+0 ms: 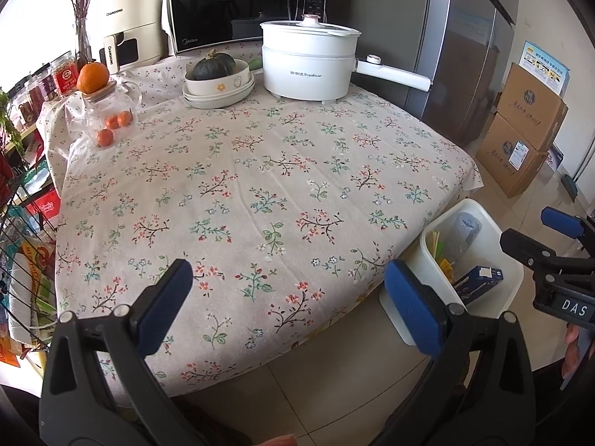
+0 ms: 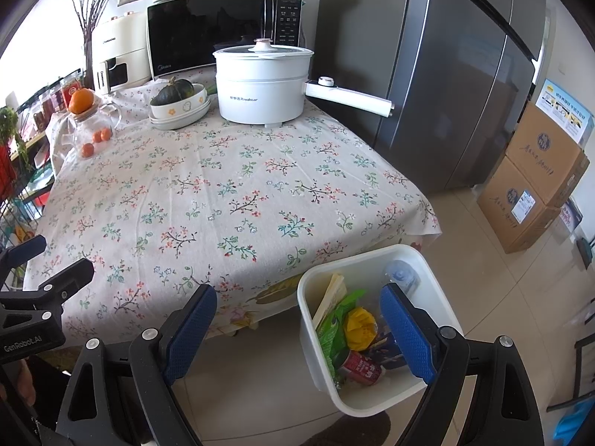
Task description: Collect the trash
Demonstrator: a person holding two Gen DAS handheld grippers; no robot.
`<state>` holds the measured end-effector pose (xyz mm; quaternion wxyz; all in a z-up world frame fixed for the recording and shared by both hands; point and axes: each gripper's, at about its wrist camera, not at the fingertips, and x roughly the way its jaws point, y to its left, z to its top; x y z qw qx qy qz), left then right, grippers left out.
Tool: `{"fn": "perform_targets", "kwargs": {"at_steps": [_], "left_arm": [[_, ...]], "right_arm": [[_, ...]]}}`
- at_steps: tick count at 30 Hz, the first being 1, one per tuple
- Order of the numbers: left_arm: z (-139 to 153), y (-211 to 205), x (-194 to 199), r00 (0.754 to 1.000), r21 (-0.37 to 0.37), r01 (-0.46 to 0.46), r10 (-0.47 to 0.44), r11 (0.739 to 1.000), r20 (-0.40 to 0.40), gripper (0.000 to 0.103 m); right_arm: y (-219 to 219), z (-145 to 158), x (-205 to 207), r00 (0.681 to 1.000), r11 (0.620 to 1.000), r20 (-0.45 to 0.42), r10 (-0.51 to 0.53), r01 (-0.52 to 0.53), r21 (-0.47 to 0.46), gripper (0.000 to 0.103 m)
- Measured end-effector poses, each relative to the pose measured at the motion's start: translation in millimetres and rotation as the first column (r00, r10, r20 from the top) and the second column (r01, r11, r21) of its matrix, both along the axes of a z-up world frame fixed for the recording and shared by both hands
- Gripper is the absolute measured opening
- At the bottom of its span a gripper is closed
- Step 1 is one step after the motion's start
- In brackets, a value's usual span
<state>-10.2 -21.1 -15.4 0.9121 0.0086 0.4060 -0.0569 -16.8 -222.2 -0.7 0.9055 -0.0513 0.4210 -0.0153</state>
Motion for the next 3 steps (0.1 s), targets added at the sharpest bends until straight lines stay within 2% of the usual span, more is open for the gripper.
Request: {"fn": "perform_targets", "kwargs": {"at_steps": [3], "left_arm": [[-0.4, 1.3, 0.7, 1.000, -0.009, 0.002, -0.002, 1.000, -0.009, 0.103]], "right_arm": [[-1.3, -0.8, -0.5, 1.000, 1.000, -0.002, 0.002, -0.002, -0.001, 0.091]]}}
